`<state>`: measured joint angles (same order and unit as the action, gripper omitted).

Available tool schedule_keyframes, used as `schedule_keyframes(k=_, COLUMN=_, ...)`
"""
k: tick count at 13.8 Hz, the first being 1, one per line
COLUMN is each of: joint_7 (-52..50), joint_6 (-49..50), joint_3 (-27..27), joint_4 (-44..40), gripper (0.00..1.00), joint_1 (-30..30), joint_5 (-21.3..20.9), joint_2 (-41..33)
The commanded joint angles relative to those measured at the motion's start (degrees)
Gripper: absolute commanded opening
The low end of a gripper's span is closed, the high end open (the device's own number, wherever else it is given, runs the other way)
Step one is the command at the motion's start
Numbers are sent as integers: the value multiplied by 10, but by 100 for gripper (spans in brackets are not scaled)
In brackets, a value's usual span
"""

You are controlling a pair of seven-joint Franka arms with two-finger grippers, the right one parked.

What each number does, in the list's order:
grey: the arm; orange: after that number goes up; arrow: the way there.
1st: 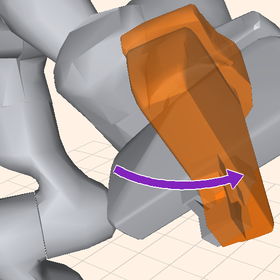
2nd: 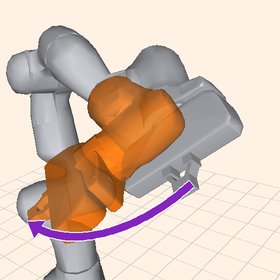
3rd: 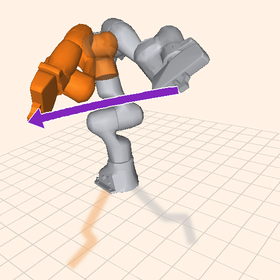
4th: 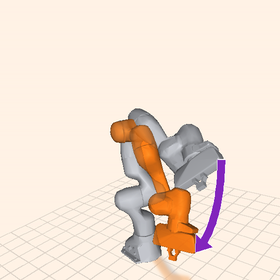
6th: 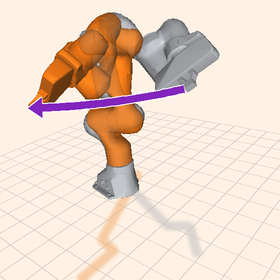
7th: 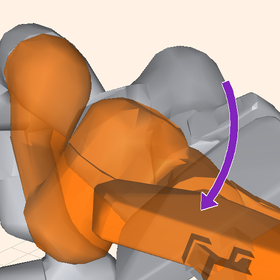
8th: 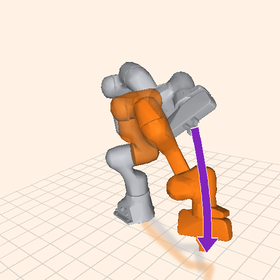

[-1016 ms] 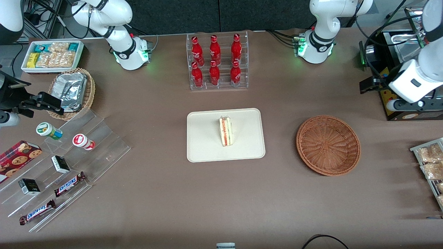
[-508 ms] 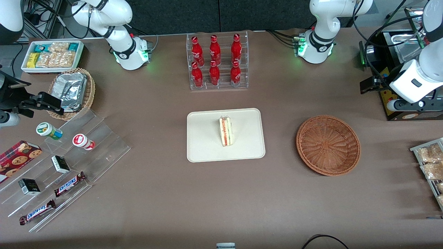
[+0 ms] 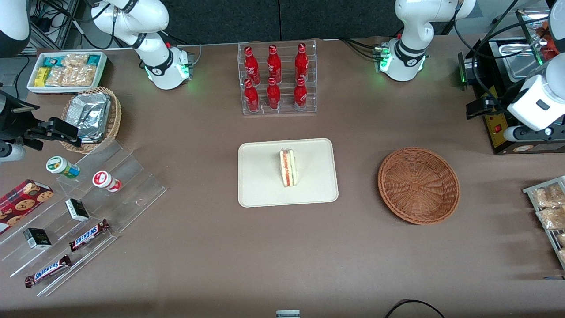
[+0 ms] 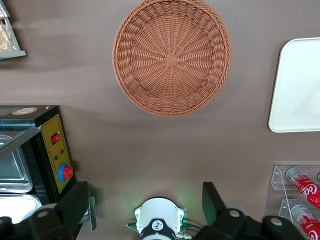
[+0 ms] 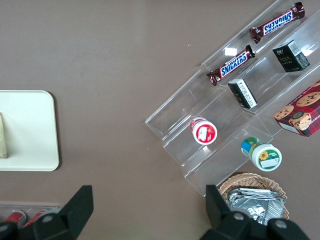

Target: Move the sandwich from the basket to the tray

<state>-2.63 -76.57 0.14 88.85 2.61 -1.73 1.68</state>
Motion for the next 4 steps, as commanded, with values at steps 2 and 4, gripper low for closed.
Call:
schedule_keyframes(k=2, joint_7=10, joint_6=0, joint_3=-23, joint_4=15, gripper=100, joint_1=18, joint_5=6, joint_2=-21)
schedule_keyframes(k=4, joint_7=10, joint_6=12, joint_3=-23, joint_4=7, gripper=100, joint_1=17, joint_5=9, joint_2=-12)
